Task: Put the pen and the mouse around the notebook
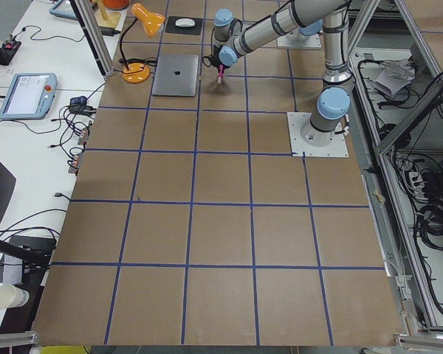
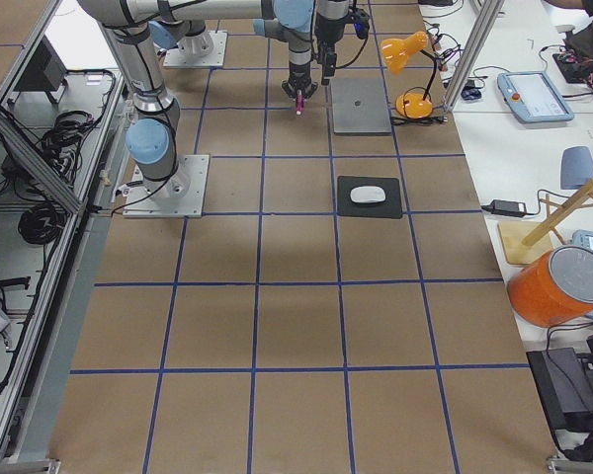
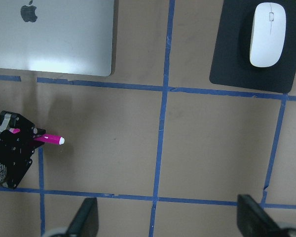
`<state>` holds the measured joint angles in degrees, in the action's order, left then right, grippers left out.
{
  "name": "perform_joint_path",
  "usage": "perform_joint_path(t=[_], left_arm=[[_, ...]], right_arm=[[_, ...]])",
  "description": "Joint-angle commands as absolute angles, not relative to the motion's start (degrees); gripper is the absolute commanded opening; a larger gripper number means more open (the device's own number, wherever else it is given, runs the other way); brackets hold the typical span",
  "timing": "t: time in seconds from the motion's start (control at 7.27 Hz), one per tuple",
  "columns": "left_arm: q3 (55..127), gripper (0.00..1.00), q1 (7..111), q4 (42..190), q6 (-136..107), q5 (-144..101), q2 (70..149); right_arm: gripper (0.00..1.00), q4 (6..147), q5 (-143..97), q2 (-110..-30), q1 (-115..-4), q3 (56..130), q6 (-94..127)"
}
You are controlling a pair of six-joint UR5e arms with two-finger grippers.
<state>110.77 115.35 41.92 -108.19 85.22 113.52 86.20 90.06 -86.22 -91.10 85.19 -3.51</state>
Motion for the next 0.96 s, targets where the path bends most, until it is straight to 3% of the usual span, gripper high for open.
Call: perform_joint_path(t=[0.0, 0.41, 0.69, 0.83], left_arm=[[111.53, 1.00, 113.22, 42.88, -100.43, 85.43, 111.63], [111.80, 1.00, 107.08, 52.50, -69.06, 84.47, 101.21], [109.71, 1.00, 99.18, 69.42, -39.61, 83.41, 91.54], [104.90, 1.00, 94.09, 81.27, -28.24, 84.02, 88.01]], right_arm=[[1.00, 86.57, 90.09, -86.40, -91.14, 85.25, -3.25], [1.00, 86.40, 90.09, -85.96, -91.32, 84.73, 0.18], [1.00, 86.31, 89.74, -86.39, -91.32, 85.17, 0.70], [1.00, 86.31, 89.74, -86.40, -91.32, 85.08, 0.70]])
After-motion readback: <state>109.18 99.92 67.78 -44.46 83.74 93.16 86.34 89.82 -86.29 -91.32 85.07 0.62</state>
